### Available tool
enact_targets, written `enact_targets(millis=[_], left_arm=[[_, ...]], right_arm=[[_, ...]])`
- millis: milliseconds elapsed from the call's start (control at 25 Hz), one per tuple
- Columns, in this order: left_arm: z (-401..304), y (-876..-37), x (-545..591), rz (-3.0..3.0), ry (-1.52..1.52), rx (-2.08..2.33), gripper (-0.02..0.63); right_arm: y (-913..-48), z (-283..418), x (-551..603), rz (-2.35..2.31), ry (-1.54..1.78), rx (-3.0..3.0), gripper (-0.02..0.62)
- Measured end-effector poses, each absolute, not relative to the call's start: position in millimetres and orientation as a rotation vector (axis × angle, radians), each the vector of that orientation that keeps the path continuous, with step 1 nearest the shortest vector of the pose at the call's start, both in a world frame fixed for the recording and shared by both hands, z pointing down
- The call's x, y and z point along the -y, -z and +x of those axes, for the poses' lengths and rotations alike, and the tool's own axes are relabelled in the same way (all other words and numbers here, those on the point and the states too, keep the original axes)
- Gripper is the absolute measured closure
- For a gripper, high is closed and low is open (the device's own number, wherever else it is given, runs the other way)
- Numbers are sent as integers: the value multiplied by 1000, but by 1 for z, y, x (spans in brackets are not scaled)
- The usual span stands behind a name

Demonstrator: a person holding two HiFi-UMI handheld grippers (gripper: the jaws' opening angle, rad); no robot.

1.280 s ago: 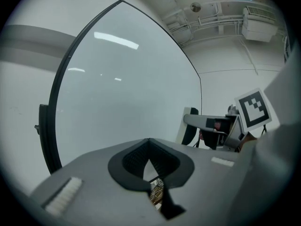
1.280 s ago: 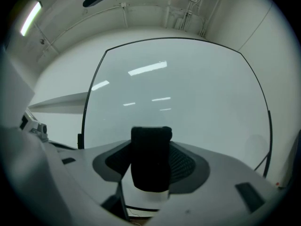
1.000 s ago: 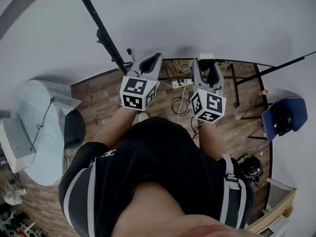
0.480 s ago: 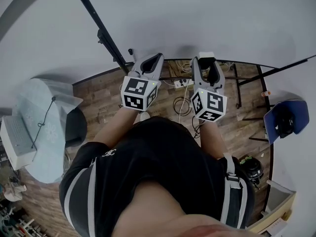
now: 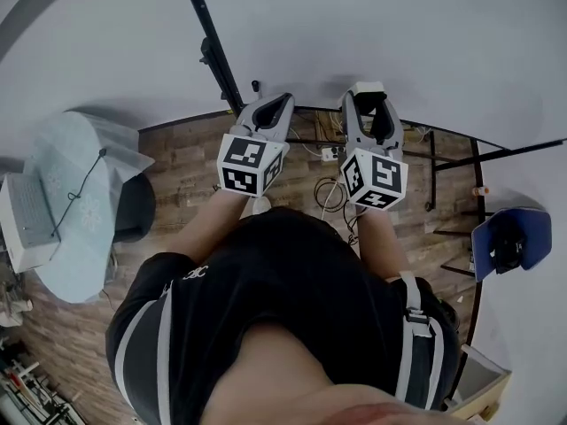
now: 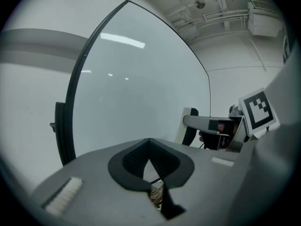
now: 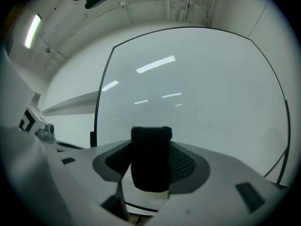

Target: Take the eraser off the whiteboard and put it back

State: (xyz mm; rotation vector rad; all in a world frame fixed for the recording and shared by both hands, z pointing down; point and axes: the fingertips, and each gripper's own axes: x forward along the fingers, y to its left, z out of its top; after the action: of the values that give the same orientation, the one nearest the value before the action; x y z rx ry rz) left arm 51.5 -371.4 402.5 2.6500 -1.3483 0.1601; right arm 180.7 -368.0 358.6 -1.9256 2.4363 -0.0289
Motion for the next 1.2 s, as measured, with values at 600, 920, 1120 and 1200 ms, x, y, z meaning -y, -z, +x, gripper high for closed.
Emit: enact_targets(millis=[600,920,1120,1200], left_arm=[[-13,-409,365,2521,-152,1539,597],[-30,-411,358,2490,-151,1578,597],[-34,-412,356,2487,-149,1581,597],[-36,-412,357,2486,-145,1584,597]], right_arm=[[-353,140,424,-1998,-15,-2439,357],[-358,135,441,-2147,-20,-2344,359],[-358,134,441,-2217,-54,-2276,357],[-359,133,442,-2243,-62,-2249,357]])
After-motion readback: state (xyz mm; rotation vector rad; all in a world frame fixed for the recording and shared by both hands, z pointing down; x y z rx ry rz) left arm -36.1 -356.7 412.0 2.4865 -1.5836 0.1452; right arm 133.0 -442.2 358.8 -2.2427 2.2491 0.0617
